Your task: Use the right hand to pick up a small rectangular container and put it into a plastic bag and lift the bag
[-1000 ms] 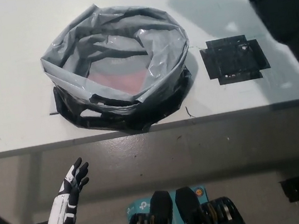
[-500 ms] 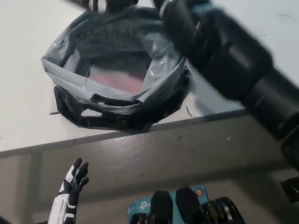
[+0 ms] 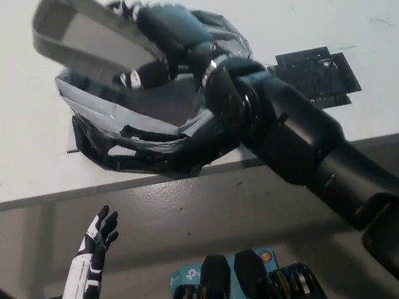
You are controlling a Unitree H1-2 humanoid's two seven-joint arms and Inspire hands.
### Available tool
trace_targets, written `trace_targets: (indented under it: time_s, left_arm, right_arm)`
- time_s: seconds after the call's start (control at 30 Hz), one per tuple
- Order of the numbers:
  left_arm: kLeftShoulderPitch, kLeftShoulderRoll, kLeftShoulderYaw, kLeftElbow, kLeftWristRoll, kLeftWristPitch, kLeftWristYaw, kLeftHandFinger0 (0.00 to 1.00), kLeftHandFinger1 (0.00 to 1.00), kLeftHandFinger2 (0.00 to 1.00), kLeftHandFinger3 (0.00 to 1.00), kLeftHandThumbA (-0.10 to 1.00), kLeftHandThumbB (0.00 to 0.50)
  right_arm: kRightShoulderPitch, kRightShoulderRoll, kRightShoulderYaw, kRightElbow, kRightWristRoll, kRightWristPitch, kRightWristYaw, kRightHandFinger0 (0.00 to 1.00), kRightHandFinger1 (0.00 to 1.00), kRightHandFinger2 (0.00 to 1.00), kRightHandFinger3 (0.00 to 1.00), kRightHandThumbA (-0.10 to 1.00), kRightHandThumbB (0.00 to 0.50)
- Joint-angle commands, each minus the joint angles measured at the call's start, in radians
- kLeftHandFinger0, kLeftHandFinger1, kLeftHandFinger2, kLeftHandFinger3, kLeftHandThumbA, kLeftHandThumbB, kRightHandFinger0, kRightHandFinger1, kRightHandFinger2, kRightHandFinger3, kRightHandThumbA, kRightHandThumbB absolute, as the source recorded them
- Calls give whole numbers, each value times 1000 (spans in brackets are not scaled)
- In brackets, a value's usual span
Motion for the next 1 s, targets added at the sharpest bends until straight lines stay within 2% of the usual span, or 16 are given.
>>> trace_targets:
  time_s: [0.0, 0.17, 0.23, 0.27, 0.3, 0.33, 0.37, 0.4, 0.43, 0.47, 0.5, 0.53, 0.6, 0.8, 0.83, 0.97]
  left_arm:
    - [-11, 16, 5, -34, 3, -11, -5, 1000, 1000, 1000, 1000, 1000, 262]
    - [-17, 17, 7, -31, 1, -11, -5, 1000, 1000, 1000, 1000, 1000, 271]
    - [-16, 18, 8, -31, 0, -12, -5, 1000, 1000, 1000, 1000, 1000, 260]
    - [-17, 19, 9, -31, -3, -16, -6, 1000, 1000, 1000, 1000, 1000, 251]
    - [-18, 20, 9, -31, -3, -17, -6, 1000, 1000, 1000, 1000, 1000, 251]
    - [-19, 20, 8, -32, -2, -16, -6, 1000, 1000, 1000, 1000, 1000, 250]
    - [-21, 20, 8, -31, 1, -12, -6, 1000, 1000, 1000, 1000, 1000, 254]
    - [-22, 20, 8, -31, 1, -11, -6, 1000, 1000, 1000, 1000, 1000, 254]
    - [-22, 21, 8, -32, 1, -9, -6, 1000, 1000, 1000, 1000, 1000, 260]
    - [-24, 21, 7, -32, 0, -8, -7, 1000, 1000, 1000, 1000, 1000, 260]
    - [-25, 21, 7, -32, 1, -7, -7, 1000, 1000, 1000, 1000, 1000, 260]
    - [-25, 21, 7, -34, 1, -3, -7, 1000, 1000, 1000, 1000, 1000, 266]
    - [-28, 21, 8, -30, 5, -7, -4, 1000, 1000, 1000, 1000, 1000, 263]
    - [-34, 20, 9, -32, 4, -2, -4, 1000, 1000, 1000, 1000, 1000, 267]
    - [-37, 20, 10, -31, 3, -3, -3, 1000, 1000, 1000, 1000, 1000, 257]
    - [-40, 23, 11, -28, 4, -7, -5, 1000, 1000, 1000, 1000, 1000, 252]
  right_arm:
    - [-29, -1, -3, 21, -34, -52, -42, 0, 262, 721, 730, -100, 193]
    - [-26, -7, 5, 58, -51, -61, -43, 0, 321, 774, 832, -100, 178]
    - [-31, -12, 21, 49, -64, -17, 14, 0, 407, 829, 952, -100, 152]
    - [-36, -20, 40, 43, -75, 5, 67, 52, 483, 905, 1000, -100, 190]
    - [-37, -23, 47, 40, -81, 13, 83, 52, 483, 905, 1000, -100, 190]
    - [-41, -28, 57, 35, -89, 28, 110, 209, 595, 984, 1000, -64, 237]
    - [-49, -34, 74, 26, -97, 69, 170, 529, 860, 1000, 1000, 151, 233]
    - [-51, -36, 78, 23, -99, 81, 187, 529, 860, 1000, 1000, 151, 233]
    - [-53, -44, 91, 1, -101, 111, 240, 1000, 1000, 1000, 1000, 440, 331]
    - [-54, -53, 104, -21, -109, 133, 279, 1000, 1000, 1000, 1000, 564, 348]
    - [-55, -58, 113, -32, -114, 140, 293, 1000, 1000, 1000, 1000, 596, 362]
    - [-56, -65, 122, -46, -118, 149, 317, 1000, 1000, 1000, 1000, 699, 388]
    - [-65, -78, 127, -79, -109, 167, 376, 1000, 1000, 1000, 1000, 817, 499]
    - [-92, -88, 102, -117, -80, 169, 410, 1000, 1000, 1000, 1000, 907, 500]
    - [-102, -88, 85, -127, -73, 161, 396, 1000, 1000, 1000, 1000, 972, 500]
    - [-119, -84, 31, -159, -47, 147, 365, 1000, 1000, 1000, 1000, 960, 500]
